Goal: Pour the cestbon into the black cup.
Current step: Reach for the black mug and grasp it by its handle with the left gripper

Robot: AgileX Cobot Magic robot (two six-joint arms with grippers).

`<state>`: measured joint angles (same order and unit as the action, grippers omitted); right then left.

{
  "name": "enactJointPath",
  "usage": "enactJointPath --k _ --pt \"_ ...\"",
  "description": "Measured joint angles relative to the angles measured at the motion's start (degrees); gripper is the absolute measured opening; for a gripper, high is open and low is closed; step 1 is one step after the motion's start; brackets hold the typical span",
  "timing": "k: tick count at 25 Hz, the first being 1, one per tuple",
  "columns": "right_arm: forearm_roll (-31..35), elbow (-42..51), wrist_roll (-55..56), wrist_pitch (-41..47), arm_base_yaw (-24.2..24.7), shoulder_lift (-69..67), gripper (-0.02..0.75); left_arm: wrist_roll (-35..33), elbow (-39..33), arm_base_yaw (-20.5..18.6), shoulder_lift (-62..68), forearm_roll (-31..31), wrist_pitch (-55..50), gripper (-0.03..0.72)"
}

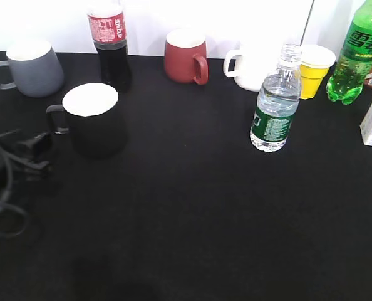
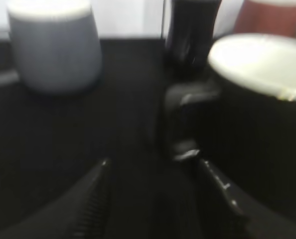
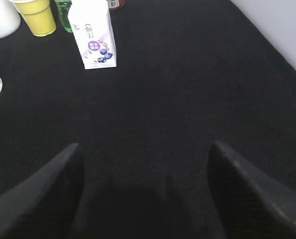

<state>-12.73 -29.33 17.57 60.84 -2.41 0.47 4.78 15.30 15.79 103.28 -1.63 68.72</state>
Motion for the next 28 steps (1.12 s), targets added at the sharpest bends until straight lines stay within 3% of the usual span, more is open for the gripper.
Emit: enactJointPath --k 12,19,22,26,28 --pt "0.0 0.0 0.0 0.0 0.0 0.0 0.586 1.3 9.9 -0.4 4.3 1.3 -0.2 0.407" --pt "0.0 0.0 0.0 0.0 0.0 0.0 0.586 1.3 18.0 -5.5 11.2 11.0 -0.2 0.399" --pt "0.0 0.0 0.0 0.0 0.0 0.0 0.586 1.4 22.9 -7.1 11.2 18.1 -7.0 0.326" --pt "0.0 0.0 0.0 0.0 0.0 0.0 0.585 1.5 28.2 -7.1 11.6 25.2 -13.2 0.041" --pt "0.0 0.0 0.0 0.0 0.0 0.0 0.585 3.6 28.0 -7.1 11.6 27.0 -13.1 0.041"
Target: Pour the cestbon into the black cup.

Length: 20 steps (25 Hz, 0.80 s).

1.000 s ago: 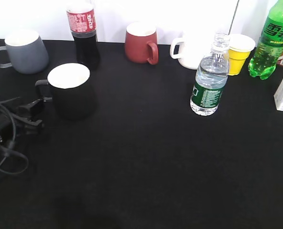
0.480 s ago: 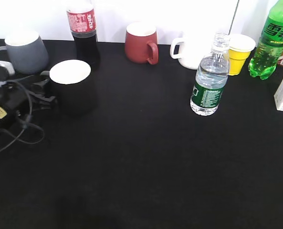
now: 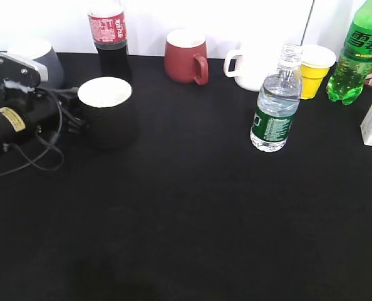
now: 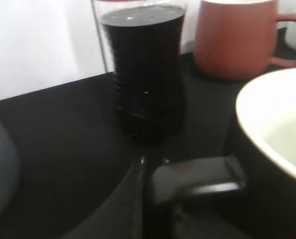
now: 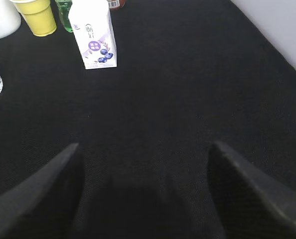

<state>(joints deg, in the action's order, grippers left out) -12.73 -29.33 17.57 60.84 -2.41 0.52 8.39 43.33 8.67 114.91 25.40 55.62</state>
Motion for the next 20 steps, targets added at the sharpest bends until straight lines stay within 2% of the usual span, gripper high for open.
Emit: enactJointPath --k 3,6,8,11,14,15,17,19,20 --pt "0.0 0.0 0.0 0.0 0.0 0.0 0.586 0.6 -7.2 0.0 -1.9 1.0 7.7 0.036" --pt "0.0 0.0 0.0 0.0 0.0 0.0 0.586 5.6 -13.3 0.7 -8.5 2.1 9.9 0.035" --pt "0.0 0.0 0.0 0.0 0.0 0.0 0.586 6.2 -16.7 3.6 -15.3 2.6 10.0 0.035" --pt "0.0 0.0 0.0 0.0 0.0 0.0 0.585 6.9 -17.4 10.0 -25.9 2.1 7.6 0.035" --pt "0.1 -0.1 -0.1 -0.3 0.0 0.0 0.585 7.0 -17.4 11.1 -31.5 -0.5 2.3 0.034" --pt "1.1 -0.8 -1.6 -2.9 0.0 -0.8 0.585 7.0 -17.4 11.1 -32.3 -0.8 1.1 0.034" --pt "5.7 -1.6 -8.8 -15.3 0.0 -8.1 0.585 7.0 -17.4 11.1 -33.2 -0.8 -0.1 0.034" --pt "14.0 -0.5 -14.4 -28.7 0.0 -19.9 0.585 7.0 -17.5 11.1 -33.2 -0.8 -1.0 0.034" --pt "22.2 1.6 -21.6 -37.0 0.0 -24.9 0.585 7.0 -17.5 11.1 -33.2 -0.8 -1.1 0.034"
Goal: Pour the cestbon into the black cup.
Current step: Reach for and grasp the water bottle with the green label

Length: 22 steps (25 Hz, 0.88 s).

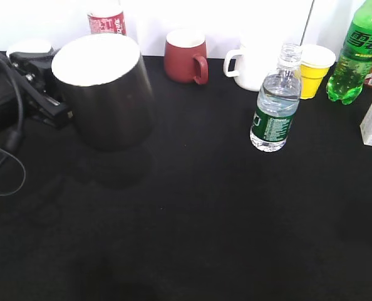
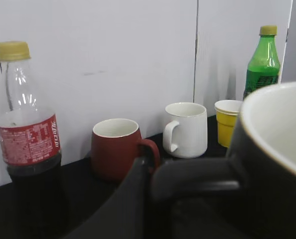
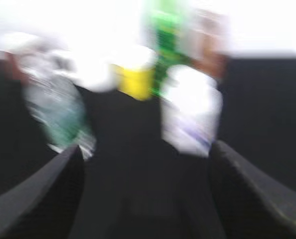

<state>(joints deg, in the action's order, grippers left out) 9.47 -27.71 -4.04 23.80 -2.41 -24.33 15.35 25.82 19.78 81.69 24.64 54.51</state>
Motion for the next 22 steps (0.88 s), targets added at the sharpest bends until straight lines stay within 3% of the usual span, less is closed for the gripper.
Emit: enactJointPath --k 2,4,8,10,11,14,18,22 --pt "13.4 5.0 -13.0 -16.3 0.0 -8.5 0.585 0.0 0.0 0.0 0.0 0.0 0.0 0.034" --pt "15.8 8.9 -15.9 -29.0 -1.4 -15.8 0.585 0.0 0.0 0.0 0.0 0.0 -0.6 0.034" --pt "13.7 9.5 -14.3 -47.9 -18.0 -34.2 0.587 0.0 0.0 0.0 0.0 -0.1 -2.6 0.034" --pt "13.3 9.5 -12.4 -53.0 -21.9 -43.9 0.586 0.0 0.0 0.0 0.0 -0.1 -2.6 0.034" --pt "11.4 9.5 -9.2 -55.0 -22.2 -47.9 0.586 0.0 0.0 0.0 0.0 -0.1 -2.8 0.034" --pt "-3.0 9.6 5.3 -66.7 -22.3 -60.0 0.589 0.0 0.0 0.0 0.0 -0.1 -3.4 0.034" --pt "-7.6 9.5 9.7 -86.8 -22.3 -76.0 0.596 0.0 0.0 0.0 0.0 -0.1 -3.5 0.034" --pt "-6.6 6.8 9.8 -89.5 -22.3 -80.1 0.596 0.0 0.0 0.0 0.0 -0.1 -3.5 0.034"
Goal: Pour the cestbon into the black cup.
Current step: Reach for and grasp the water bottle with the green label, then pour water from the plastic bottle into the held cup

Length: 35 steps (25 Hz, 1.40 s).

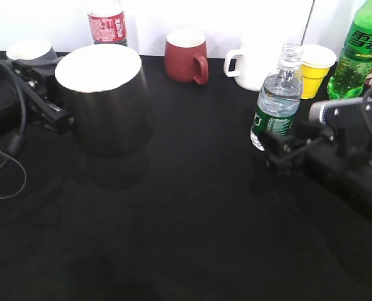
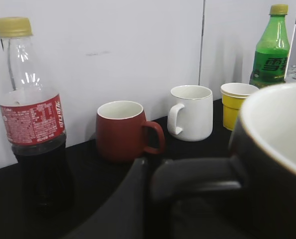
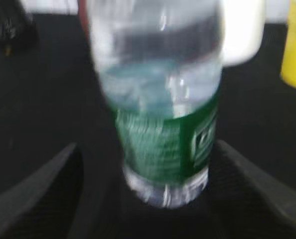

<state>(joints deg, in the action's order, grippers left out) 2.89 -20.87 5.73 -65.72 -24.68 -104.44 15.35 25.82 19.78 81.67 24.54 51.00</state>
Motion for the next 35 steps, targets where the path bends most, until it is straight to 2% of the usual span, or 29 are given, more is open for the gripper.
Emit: enactJointPath --k 2,12,16,22,24,28,30,33,35 --pt "1.9 -1.3 -0.5 -0.1 0.0 -0.3 0.596 0.0 0.0 0.0 0.0 0.1 0.0 0.034" --pt "2.8 -13.7 -0.9 0.8 0.0 -9.5 0.594 0.0 0.0 0.0 0.0 0.2 -1.7 0.034" --pt "3.9 -13.9 -1.1 0.8 0.0 -9.5 0.482 0.0 0.0 0.0 0.0 0.2 -1.8 0.034" --pt "3.7 -13.7 -2.5 -0.1 0.0 -8.7 0.482 0.0 0.0 0.0 0.0 2.1 -1.9 0.034" --pt "-0.2 -13.7 -8.7 5.7 0.0 -3.0 0.482 0.0 0.0 2.0 0.0 4.5 -2.0 0.034" --pt "-11.8 -13.6 -21.1 16.9 0.0 11.8 0.481 0.3 1.8 6.3 2.8 4.8 -2.0 0.034" --pt "-16.0 -13.6 -25.3 17.7 0.0 17.6 0.481 0.5 4.9 8.4 5.6 4.7 -2.0 0.034" --pt "-17.3 -13.6 -31.6 19.3 -0.1 21.5 0.481 0.6 9.3 11.9 9.3 3.2 -2.0 0.034" --pt "-17.6 -13.6 -38.4 19.4 -0.1 21.8 0.481 0.6 12.2 12.7 11.0 2.7 -1.5 0.033"
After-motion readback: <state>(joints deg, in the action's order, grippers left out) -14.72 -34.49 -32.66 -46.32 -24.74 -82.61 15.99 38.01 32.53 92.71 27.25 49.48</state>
